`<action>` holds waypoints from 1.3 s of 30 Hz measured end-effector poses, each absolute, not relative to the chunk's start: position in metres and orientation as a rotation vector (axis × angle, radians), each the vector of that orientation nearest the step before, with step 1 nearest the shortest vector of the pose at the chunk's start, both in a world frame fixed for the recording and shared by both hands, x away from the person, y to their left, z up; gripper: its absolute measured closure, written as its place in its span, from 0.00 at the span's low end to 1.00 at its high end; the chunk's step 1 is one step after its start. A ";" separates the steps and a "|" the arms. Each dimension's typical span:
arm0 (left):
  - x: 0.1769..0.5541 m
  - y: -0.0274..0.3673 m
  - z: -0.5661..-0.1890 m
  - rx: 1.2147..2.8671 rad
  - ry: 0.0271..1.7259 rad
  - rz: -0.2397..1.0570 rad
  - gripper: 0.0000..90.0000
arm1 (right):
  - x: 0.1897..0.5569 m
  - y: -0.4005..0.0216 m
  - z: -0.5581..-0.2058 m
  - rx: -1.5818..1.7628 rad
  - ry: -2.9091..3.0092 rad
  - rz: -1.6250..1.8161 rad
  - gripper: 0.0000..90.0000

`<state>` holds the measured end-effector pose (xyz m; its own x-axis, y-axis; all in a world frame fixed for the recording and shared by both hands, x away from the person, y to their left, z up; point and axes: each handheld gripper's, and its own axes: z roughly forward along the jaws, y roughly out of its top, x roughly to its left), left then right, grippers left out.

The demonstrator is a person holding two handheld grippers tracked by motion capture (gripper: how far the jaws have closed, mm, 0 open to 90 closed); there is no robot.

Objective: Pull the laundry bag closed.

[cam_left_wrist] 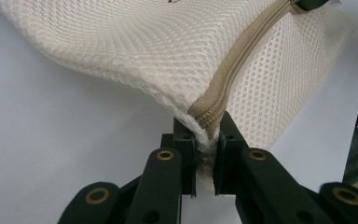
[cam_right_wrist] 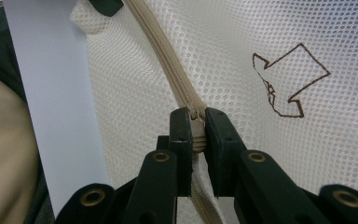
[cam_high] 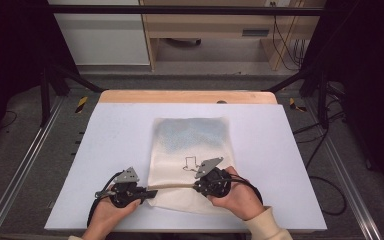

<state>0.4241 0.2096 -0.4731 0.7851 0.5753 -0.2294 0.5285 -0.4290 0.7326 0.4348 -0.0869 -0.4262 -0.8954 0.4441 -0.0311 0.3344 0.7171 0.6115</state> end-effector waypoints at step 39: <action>0.423 0.208 -0.472 2.124 0.795 0.078 0.91 | 0.432 -0.100 -0.424 0.662 2.725 0.931 0.91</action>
<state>0.4229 0.2079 -0.4717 0.7965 0.5651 -0.2151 0.5123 -0.4416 0.7366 0.4319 -0.0998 -0.4244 -0.8832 0.4679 -0.0314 0.3509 0.7038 0.6177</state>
